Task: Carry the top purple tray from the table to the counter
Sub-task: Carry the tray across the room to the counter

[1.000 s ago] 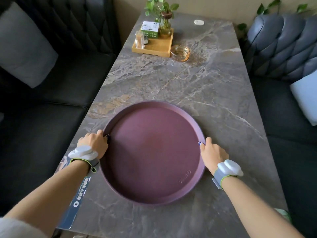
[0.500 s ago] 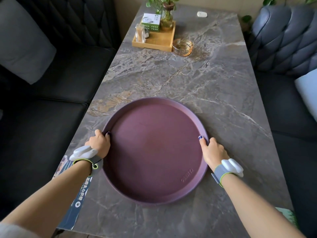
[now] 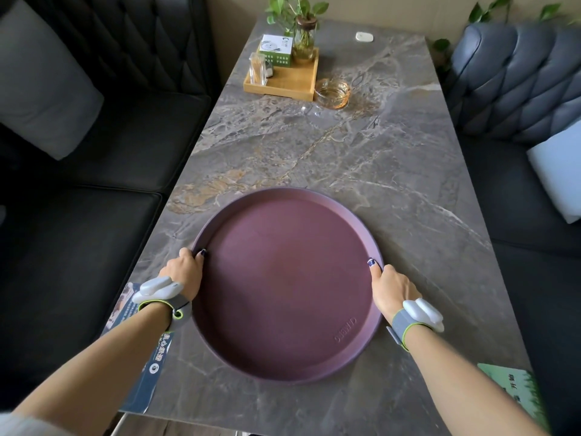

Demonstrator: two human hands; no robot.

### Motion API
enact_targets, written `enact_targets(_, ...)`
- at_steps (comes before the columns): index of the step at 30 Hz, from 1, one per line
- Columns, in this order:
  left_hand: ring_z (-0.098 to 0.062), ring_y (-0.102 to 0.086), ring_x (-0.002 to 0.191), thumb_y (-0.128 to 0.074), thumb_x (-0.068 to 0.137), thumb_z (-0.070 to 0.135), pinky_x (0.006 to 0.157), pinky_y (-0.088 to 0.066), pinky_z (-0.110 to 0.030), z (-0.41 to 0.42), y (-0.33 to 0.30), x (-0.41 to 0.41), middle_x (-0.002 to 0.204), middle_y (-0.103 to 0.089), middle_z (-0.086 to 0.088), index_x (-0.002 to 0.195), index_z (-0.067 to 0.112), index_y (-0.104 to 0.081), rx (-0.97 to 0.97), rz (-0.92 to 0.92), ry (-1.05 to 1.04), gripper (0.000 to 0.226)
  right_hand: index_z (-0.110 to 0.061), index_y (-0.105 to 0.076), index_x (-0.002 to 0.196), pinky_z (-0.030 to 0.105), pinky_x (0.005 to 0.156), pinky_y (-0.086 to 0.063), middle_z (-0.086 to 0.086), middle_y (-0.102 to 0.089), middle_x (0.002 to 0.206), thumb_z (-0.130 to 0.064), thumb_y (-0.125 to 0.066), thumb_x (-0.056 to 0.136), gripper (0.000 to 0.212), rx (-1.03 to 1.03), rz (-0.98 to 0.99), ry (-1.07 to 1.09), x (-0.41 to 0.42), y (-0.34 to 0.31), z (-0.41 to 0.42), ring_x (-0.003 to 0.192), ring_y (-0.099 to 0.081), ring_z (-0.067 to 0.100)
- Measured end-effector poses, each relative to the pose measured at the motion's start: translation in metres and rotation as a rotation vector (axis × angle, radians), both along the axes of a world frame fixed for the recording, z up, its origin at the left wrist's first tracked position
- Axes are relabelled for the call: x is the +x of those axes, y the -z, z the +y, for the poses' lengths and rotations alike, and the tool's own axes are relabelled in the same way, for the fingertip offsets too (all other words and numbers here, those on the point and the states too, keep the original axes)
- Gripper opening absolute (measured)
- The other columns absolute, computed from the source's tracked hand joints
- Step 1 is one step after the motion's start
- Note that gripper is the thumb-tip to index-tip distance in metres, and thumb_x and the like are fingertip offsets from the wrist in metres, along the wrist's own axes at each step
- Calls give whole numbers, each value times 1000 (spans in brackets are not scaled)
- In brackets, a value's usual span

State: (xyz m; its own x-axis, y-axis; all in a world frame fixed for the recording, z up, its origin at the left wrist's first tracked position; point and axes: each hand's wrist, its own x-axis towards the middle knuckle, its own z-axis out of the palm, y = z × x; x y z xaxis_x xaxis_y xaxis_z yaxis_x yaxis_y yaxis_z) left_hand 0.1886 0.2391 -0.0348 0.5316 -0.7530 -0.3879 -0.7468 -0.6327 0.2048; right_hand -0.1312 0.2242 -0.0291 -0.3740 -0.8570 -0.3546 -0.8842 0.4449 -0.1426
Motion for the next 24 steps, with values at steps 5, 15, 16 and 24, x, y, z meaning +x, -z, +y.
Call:
enact_targets(5, -47, -52, 115, -32, 99, 36, 94, -42, -44, 12, -17, 1, 123, -57, -33, 113, -6, -49, -24, -6, 49, 47, -2, -55, 115, 39, 85, -45, 22, -63, 119, -44, -21, 99, 56, -17, 20, 13, 0, -12, 22, 110, -58, 38)
enact_targets(15, -46, -51, 119, -36, 99, 34, 99, -41, -43, 27, -77, -7, 127, -55, -32, 118, -9, -51, -119, -25, 167, 49, -1, -59, 113, 37, 86, -46, 22, -63, 119, -42, -26, 100, 54, -152, 29, 92, -11, -69, 67, 110, -58, 38)
enact_targets(16, -45, -51, 120, -36, 99, 34, 99, -41, -42, 33, -88, -12, 128, -55, -31, 119, -9, -51, -139, -36, 199, 49, 0, -59, 113, 38, 85, -46, 22, -63, 119, -41, -27, 99, 53, -174, 25, 118, -14, -77, 79, 110, -58, 39)
enact_targets(24, -42, -54, 118, -36, 98, 36, 96, -45, -41, 36, -128, -31, 126, -58, -29, 116, -7, -58, -191, -82, 344, 52, 2, -60, 112, 35, 77, -41, 25, -61, 120, -40, -30, 100, 53, -256, 13, 212, -34, -109, 111, 110, -57, 39)
